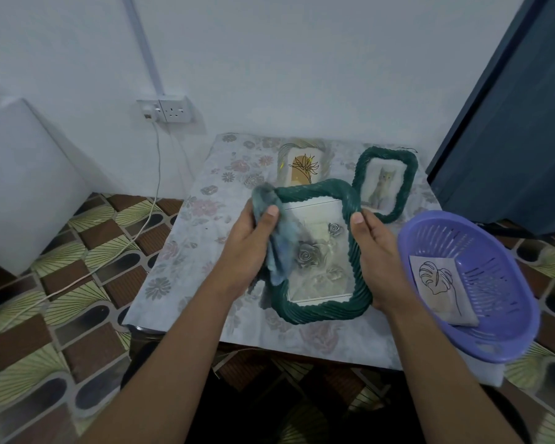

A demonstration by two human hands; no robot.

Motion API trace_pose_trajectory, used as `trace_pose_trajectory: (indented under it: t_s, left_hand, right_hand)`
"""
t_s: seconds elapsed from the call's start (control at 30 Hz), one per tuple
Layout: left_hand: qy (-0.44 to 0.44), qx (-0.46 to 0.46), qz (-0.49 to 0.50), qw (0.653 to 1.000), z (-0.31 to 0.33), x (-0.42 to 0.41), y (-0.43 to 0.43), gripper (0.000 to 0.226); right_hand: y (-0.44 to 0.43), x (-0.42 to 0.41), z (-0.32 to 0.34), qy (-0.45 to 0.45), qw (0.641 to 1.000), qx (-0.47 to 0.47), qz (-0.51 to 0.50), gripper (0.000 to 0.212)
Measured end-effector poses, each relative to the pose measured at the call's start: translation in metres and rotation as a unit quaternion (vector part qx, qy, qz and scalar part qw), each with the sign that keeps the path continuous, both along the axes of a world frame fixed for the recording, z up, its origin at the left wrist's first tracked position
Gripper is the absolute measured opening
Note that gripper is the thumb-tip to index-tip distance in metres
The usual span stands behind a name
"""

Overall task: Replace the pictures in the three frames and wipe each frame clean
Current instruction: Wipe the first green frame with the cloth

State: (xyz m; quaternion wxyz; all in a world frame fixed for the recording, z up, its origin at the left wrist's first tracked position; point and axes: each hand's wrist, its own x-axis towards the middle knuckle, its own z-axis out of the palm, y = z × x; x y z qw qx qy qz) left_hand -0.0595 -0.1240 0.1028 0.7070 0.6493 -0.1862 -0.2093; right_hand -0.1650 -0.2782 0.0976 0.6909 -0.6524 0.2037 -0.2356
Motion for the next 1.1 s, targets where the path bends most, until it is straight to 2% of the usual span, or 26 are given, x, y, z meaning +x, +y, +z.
trace_pose_trajectory:
  t_s: [0.13, 0.3, 0.37, 0.47, 0.6, 0.73, 0.83, 0.87, 0.93, 1.0, 1.1]
  left_hand:
    - [-0.084, 0.044, 0.067, 0.993, -0.010, 0.005, -0.003, 0.011]
    - [-0.117, 0.074, 0.134, 0.981, -0.006, 0.005, -0.002, 0.037]
    - [-0.084, 0.062, 0.114, 0.988, -0.004, 0.009, -0.003, 0.029]
    - [-0.018, 0.023, 0.030, 0.999, 0.000, 0.014, 0.001, 0.016]
    - [0.004, -0.004, -0.059, 0.998, 0.005, 0.014, 0.009, 0.025]
    - [-0.051, 0.056, 0.013, 0.997, -0.001, 0.013, 0.003, 0.019]
    - [-0.107, 0.108, 0.077, 0.985, -0.003, 0.010, 0.000, 0.040]
    - [-0.113, 0.108, 0.080, 0.984, -0.003, 0.009, -0.001, 0.039]
    - [-0.093, 0.085, 0.062, 0.990, 0.000, 0.009, -0.002, 0.025]
    - [-0.028, 0.043, 0.008, 0.999, 0.002, 0.013, 0.001, 0.014]
    - [0.048, 0.002, -0.110, 0.993, 0.005, 0.018, 0.012, 0.021]
  right_hand:
    - [0.007, 0.001, 0.000, -0.008, 1.000, 0.017, 0.005, 0.024]
    - [0.017, 0.004, 0.001, -0.010, 0.999, 0.036, -0.006, 0.028]
    - [0.016, 0.005, 0.000, -0.004, 0.999, 0.034, -0.011, 0.026]
    - [0.012, 0.005, 0.001, -0.005, 0.999, 0.037, -0.022, 0.024]
    - [0.008, 0.002, 0.004, 0.001, 0.999, 0.042, -0.024, 0.022]
    - [0.012, 0.003, 0.005, 0.005, 0.999, 0.030, -0.022, 0.022]
    - [0.016, 0.003, 0.008, 0.007, 1.000, 0.023, -0.017, 0.026]
    - [0.016, 0.003, 0.008, 0.009, 1.000, 0.021, -0.019, 0.025]
    - [0.014, 0.003, 0.006, 0.013, 0.999, 0.023, -0.025, 0.023]
    - [0.012, 0.001, 0.005, 0.011, 0.999, 0.029, -0.035, 0.021]
    - [0.009, -0.002, 0.004, 0.006, 0.998, 0.045, -0.051, 0.015]
